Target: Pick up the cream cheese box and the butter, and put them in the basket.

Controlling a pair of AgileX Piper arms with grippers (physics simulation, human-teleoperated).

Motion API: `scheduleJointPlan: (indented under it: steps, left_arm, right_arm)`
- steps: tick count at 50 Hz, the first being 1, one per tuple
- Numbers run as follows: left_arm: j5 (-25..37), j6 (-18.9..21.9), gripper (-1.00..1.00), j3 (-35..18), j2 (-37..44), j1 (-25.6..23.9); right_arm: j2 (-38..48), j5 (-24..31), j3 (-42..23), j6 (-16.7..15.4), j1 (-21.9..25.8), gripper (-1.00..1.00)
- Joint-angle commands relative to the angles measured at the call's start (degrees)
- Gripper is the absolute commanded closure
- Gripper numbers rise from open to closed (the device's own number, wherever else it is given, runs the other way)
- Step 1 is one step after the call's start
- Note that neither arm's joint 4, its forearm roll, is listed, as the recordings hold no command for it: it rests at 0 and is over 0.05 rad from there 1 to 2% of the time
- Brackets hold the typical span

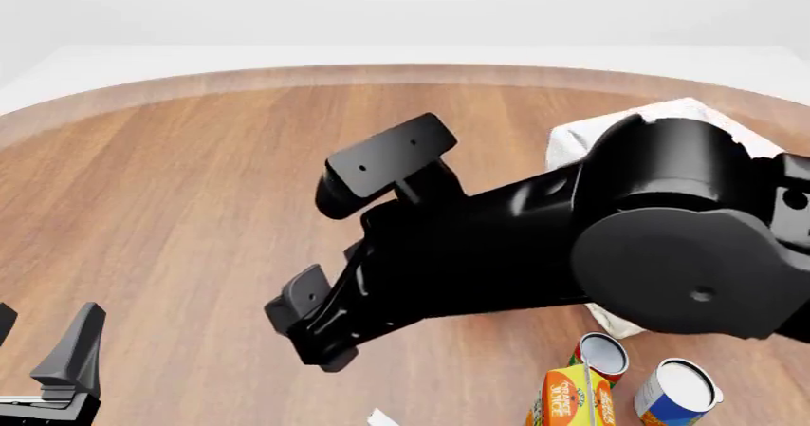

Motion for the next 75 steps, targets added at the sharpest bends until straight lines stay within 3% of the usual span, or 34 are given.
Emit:
scheduleJointPlan:
  steps: [1, 9, 51, 75]
  left_arm:
    - [0.0, 0.0, -1.0, 0.0, 0.0, 0.0]
    - [0.0, 0.0, -1.0, 0.0, 0.0, 0.0]
    - [0.0, 0.0, -1.0, 0.0, 0.0, 0.0]
    - [0.0, 0.0, -1.0, 0.0, 0.0, 0.0]
  right_arm:
    - [0.28, 0.5, 1.46, 0.65, -0.07, -1.0]
    - [-0.15, -0.65, 4.19, 1.74, -0.39, -1.0]
    - [-0.97, -1.48, 8.58, 0.47, -4.96, -1.0]
    - [-0.93, -5.89, 14.03, 2.9, -5.36, -1.0]
